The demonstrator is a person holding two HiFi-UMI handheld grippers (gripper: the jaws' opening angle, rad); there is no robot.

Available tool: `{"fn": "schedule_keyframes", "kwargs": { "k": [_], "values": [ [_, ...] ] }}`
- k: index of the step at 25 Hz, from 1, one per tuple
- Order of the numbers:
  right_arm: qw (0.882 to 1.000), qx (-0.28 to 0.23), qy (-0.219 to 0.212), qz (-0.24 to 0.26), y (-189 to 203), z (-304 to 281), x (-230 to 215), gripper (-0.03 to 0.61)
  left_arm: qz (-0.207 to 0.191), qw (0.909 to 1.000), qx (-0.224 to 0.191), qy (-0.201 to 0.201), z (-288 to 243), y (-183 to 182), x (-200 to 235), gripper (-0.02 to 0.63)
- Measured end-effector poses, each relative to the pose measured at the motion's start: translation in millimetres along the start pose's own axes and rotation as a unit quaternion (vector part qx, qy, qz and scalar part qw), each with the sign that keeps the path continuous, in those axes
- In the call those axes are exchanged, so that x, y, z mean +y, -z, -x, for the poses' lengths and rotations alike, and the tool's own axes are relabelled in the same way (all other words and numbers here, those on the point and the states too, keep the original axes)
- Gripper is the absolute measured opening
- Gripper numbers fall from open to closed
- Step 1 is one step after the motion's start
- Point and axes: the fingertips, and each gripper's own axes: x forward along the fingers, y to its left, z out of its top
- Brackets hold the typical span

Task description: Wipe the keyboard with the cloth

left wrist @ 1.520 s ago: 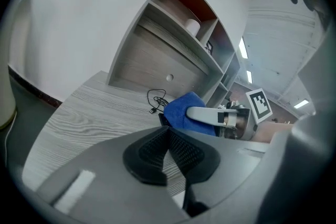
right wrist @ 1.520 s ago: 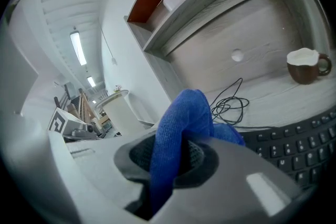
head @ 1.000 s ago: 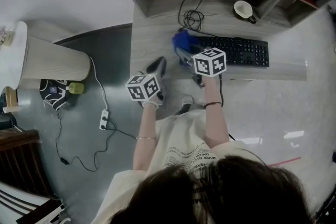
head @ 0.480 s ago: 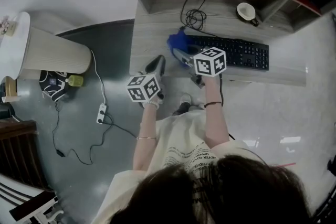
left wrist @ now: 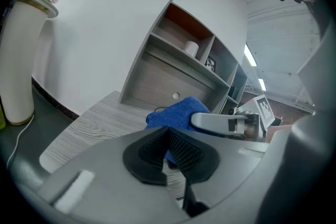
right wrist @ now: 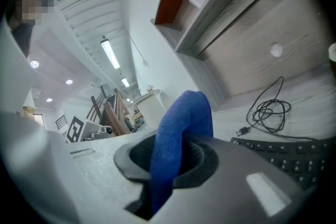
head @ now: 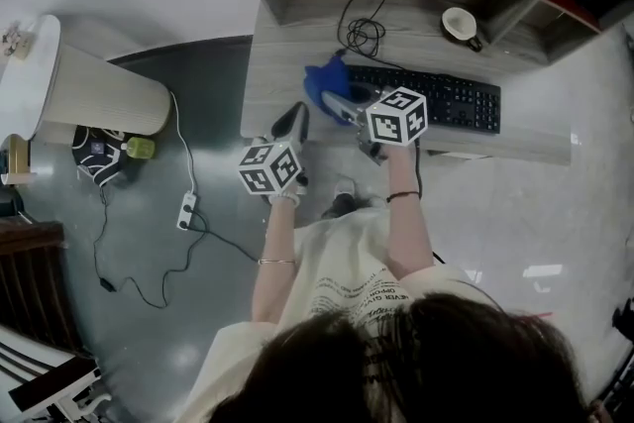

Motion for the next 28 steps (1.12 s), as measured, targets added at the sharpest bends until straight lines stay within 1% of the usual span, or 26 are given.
{"fn": "schedule_keyframes", "kwargs": {
  "k": [9, 23, 28],
  "values": [
    [0.999, -0.014, -0.023, 0.033, -13, 14, 19, 0.052, 0.004, 0.9993, -0.036, -0.010, 14, -12, -10, -0.003],
    [0.994, -0.054, -0.043, 0.089, -40, 40, 49, 0.052, -0.034, 0.9952, -0.091, -0.015, 38, -40, -33, -0.003],
    [0.992, -0.060, -0.044, 0.102, -43, 45, 57, 0.052, -0.042, 0.9940, -0.100, -0.012, 44, -44, -39, -0.003]
  ]
}}
